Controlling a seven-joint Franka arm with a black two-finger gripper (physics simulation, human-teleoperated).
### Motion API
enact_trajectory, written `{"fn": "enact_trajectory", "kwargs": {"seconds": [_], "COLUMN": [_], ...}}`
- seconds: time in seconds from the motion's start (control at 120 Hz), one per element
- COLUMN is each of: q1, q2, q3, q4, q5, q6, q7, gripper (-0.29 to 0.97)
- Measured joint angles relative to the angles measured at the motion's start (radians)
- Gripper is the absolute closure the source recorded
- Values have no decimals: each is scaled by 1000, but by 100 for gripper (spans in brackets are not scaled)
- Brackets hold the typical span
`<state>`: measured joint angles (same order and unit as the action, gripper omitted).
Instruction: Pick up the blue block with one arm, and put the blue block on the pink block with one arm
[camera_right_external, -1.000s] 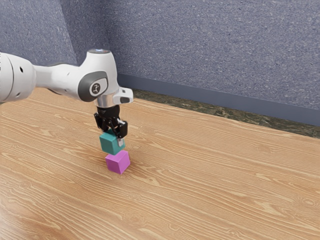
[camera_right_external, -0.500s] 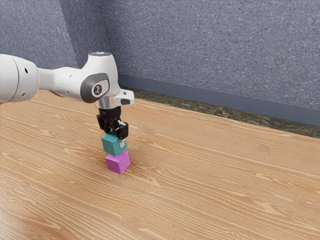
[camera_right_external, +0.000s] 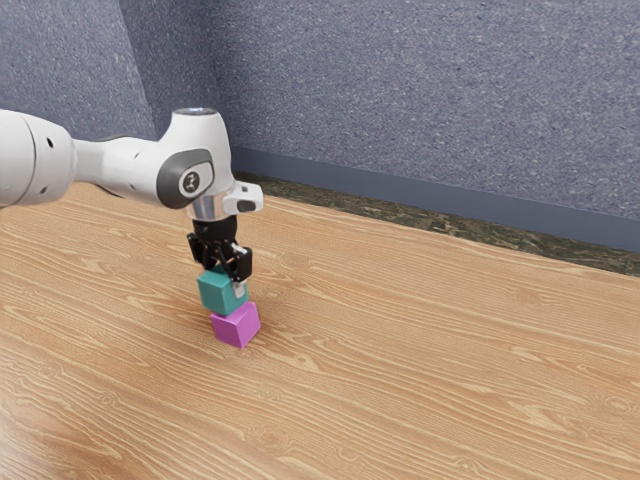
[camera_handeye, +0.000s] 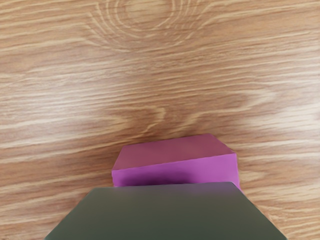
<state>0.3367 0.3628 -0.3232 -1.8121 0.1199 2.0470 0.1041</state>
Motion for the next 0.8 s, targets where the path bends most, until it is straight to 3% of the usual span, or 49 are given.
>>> {"fn": "enact_trajectory", "kwargs": {"seconds": [0.4, 0.8], "q1": [-14, -18], "q2": [-11, -12], "q3": [-2, -1], "q4": [-7, -5], "q5": [0, -5], "q6": [1, -2], "q7": [-30, -38], "gripper": [31, 17]}}
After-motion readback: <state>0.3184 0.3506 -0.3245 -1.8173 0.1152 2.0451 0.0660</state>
